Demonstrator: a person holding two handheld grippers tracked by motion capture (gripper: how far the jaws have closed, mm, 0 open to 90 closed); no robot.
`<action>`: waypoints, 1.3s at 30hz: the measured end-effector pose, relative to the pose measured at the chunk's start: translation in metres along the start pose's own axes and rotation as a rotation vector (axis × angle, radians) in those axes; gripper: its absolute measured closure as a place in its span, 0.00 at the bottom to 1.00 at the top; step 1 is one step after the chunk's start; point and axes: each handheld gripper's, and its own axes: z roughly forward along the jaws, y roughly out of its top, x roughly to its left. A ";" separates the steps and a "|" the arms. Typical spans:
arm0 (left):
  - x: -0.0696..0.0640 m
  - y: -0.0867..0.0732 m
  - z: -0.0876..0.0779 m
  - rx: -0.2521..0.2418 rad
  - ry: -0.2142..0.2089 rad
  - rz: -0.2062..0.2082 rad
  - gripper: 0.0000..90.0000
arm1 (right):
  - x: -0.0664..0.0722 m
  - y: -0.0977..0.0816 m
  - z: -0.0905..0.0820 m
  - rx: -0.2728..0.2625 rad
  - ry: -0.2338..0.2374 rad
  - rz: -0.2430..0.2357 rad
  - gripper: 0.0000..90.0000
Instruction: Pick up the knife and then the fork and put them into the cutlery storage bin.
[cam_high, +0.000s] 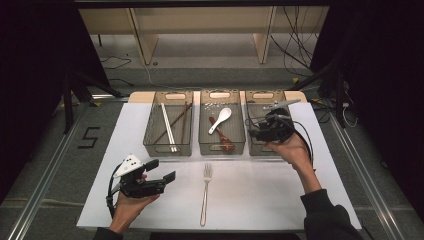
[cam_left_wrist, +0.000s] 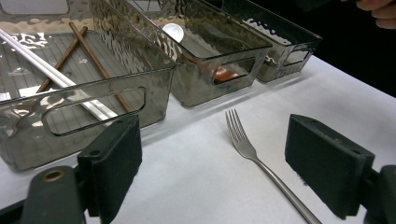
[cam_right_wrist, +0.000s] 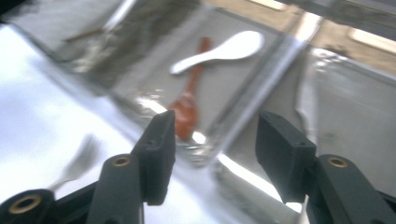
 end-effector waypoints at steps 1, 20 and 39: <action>0.000 0.000 0.000 -0.001 0.001 0.000 0.21 | 0.005 -0.002 -0.001 -0.008 0.018 -0.006 0.51; 0.000 0.000 0.000 0.001 0.000 0.007 0.21 | 0.076 -0.045 0.016 0.007 0.196 -0.075 0.45; 0.000 0.000 -0.001 -0.003 0.001 0.007 0.21 | 0.135 -0.070 0.042 0.081 0.341 -0.217 0.90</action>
